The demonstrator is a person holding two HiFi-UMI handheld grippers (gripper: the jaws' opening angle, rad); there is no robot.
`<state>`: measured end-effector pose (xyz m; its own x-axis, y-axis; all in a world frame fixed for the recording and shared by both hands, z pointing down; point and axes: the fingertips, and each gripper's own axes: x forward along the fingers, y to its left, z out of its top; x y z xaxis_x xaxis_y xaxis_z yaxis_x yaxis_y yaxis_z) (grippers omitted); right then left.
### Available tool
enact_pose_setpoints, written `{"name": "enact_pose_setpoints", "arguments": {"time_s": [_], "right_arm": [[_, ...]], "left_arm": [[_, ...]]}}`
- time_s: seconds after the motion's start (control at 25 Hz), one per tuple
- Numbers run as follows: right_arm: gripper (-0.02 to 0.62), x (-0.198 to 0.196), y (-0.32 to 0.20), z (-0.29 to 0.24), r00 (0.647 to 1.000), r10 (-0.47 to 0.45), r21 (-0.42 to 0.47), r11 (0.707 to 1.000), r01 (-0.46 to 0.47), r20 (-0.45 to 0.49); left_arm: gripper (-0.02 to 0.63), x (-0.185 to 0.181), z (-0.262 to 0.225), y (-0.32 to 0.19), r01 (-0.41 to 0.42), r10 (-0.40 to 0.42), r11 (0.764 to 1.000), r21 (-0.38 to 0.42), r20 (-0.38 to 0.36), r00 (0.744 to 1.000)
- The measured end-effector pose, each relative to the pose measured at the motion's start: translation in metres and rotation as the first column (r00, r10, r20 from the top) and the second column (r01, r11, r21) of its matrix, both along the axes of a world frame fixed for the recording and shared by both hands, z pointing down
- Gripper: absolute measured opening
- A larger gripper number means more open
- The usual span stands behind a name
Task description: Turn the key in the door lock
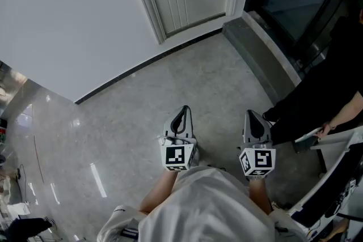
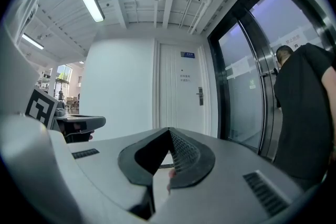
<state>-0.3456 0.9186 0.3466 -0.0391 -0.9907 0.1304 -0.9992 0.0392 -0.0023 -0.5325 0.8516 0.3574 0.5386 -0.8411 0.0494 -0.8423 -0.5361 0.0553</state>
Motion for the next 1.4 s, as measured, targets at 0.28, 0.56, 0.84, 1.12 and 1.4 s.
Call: {"name": "enact_pose_setpoints", "arguments": {"time_s": [0.28, 0.56, 0.84, 1.12, 1.4], "right_arm": [[-0.006, 0.018, -0.07, -0.007, 0.999, 0.034, 0.004, 0.999, -0.034, -0.003], [-0.006, 0.006, -0.135, -0.002, 0.999, 0.048, -0.013, 0.999, -0.048, -0.006], [-0.006, -0.004, -0.189, 0.0, 0.997, 0.071, 0.005, 0.997, -0.071, -0.012], [-0.006, 0.001, -0.216, 0.013, 0.994, 0.109, -0.029, 0.994, -0.109, -0.027], [-0.006, 0.016, -0.234, 0.019, 0.994, 0.108, -0.051, 0.993, -0.109, -0.029]], "left_arm": [[0.006, 0.019, -0.004, -0.076, -0.038, 0.038, 0.999, -0.003, -0.01, 0.999], [0.006, 0.012, -0.005, -0.145, -0.061, 0.061, 0.998, -0.01, -0.016, 0.998], [0.006, 0.004, -0.004, -0.204, -0.084, 0.085, 0.996, 0.011, -0.024, 0.996], [0.006, 0.01, 0.008, -0.237, -0.117, 0.116, 0.993, -0.008, -0.034, 0.993], [0.006, 0.023, 0.016, -0.251, -0.12, 0.119, 0.992, -0.029, -0.024, 0.993]]}}
